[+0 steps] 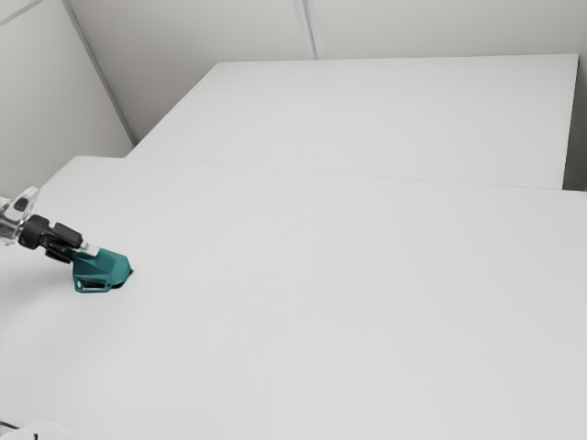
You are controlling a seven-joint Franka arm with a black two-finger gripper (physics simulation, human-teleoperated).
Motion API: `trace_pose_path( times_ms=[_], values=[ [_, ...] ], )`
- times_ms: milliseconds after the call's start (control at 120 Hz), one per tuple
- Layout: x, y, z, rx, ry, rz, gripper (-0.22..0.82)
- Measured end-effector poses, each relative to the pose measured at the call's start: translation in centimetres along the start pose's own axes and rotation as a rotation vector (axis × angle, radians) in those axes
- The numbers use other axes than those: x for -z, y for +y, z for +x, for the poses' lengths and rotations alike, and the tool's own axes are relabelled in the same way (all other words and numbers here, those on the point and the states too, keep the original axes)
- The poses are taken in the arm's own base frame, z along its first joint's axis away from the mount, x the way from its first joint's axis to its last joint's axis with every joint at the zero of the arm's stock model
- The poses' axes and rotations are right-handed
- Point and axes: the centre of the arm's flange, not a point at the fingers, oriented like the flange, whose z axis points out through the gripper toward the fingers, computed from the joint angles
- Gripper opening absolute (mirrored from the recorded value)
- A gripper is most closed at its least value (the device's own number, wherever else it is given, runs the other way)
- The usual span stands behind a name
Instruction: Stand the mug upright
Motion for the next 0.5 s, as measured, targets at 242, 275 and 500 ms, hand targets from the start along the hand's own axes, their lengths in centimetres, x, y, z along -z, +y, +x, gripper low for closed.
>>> trace_pose_path(
  times_ms=[242, 275, 500],
  values=[
    [0.0, -0.1, -0.1, 0.000, 0.010, -0.013, 0.06],
    [0.2, 0.1, -0.1, -0.002, 0.013, -0.014, 0.04],
    [0.4, 1.1, 0.3, -0.019, 0.018, -0.037, -0.12]
  ],
)
